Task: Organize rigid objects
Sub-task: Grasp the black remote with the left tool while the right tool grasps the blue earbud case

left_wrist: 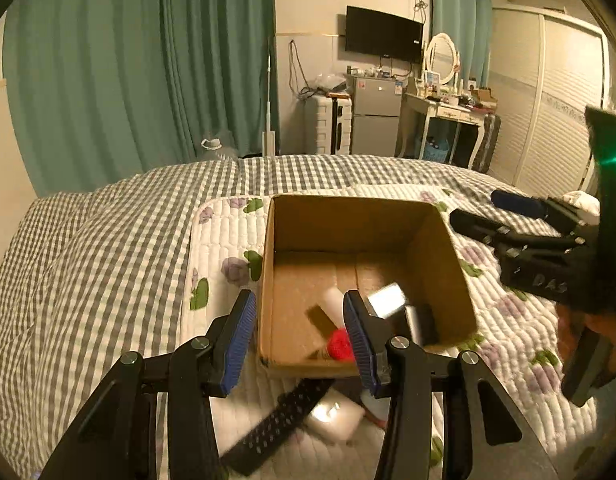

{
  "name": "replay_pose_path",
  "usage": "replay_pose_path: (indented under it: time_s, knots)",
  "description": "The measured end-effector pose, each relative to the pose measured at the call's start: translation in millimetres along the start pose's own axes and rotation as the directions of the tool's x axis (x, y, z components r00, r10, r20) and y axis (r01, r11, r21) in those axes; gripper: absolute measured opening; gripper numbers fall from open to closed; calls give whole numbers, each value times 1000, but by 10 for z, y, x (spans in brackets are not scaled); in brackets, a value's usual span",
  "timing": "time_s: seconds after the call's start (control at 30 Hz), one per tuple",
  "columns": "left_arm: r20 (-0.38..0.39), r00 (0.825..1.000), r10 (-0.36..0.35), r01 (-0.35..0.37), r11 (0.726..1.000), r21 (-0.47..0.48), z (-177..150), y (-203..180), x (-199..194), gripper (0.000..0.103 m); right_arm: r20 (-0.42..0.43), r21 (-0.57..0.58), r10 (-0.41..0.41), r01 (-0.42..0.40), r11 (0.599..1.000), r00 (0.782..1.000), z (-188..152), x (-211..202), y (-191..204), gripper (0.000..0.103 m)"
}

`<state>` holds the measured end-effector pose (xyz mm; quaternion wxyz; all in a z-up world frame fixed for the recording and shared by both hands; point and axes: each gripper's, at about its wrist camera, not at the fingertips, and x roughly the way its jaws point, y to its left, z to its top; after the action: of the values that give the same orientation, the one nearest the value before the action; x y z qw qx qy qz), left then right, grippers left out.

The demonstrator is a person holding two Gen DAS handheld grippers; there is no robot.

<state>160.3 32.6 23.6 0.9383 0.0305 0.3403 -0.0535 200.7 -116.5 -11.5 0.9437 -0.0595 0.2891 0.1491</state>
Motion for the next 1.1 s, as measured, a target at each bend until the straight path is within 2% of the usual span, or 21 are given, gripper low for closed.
replay_pose_path:
  time_s: [0.2,0.3,0.4,0.53,0.63,0.77,0.9,1.03,1.1]
  knots:
    - [-1,1000,-4,4,1000,-1,-304,-103,-299,50,-31,15,34,-33,999,999,-214,-557,140,78]
    - [-18,999,-33,33,999,-38,-512,-102,-333,50,-56,12,43,-43,999,997,-465,-702,256,78]
    - [-32,999,-30,28,998,-61,-681,-82,-280,50,-72,5,48,-48,999,996,-740,-722,372,78]
    - [-50,999,-12,8,997,-77,-886,-43,-163,51,-126,41,80,-76,996,989,-1080,-511,462,78]
    - [-60,998,-10,5,996,-84,-1041,-24,-56,63,-167,36,70,-65,997,983,-1282,-281,525,78]
    - [-100,995,-1,-4,999,-50,-1210,-65,129,63,-235,16,69,-67,998,970,-1478,38,587,78]
    - [-142,990,21,-24,1000,-17,-1330,-106,267,68,-280,28,87,-82,996,956,-1546,275,606,78]
    - [-163,987,9,-15,999,-32,-1360,-70,311,69,-291,27,96,-92,995,952,-1527,440,644,78]
    - [-166,986,1,-10,999,-49,-1363,-36,314,69,-302,16,90,-89,996,949,-1536,546,674,73]
